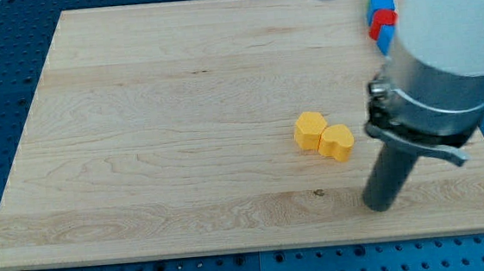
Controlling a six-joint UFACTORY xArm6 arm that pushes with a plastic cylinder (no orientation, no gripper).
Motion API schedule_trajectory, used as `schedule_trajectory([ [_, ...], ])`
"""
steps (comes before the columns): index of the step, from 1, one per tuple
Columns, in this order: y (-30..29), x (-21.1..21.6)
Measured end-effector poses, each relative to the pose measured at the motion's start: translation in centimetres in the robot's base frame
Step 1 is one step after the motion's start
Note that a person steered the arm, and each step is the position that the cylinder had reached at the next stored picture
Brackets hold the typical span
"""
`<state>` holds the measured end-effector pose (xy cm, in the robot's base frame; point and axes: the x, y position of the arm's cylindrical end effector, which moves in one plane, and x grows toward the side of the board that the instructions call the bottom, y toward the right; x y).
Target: Push the red star towards the blue triangle
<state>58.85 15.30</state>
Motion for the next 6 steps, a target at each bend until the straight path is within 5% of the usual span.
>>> schedule_trajectory([
  [2, 8.8, -2.3],
  [4, 16.0, -10.4],
  [5, 16.3, -15.4],
  [6, 15.5, -15.4],
])
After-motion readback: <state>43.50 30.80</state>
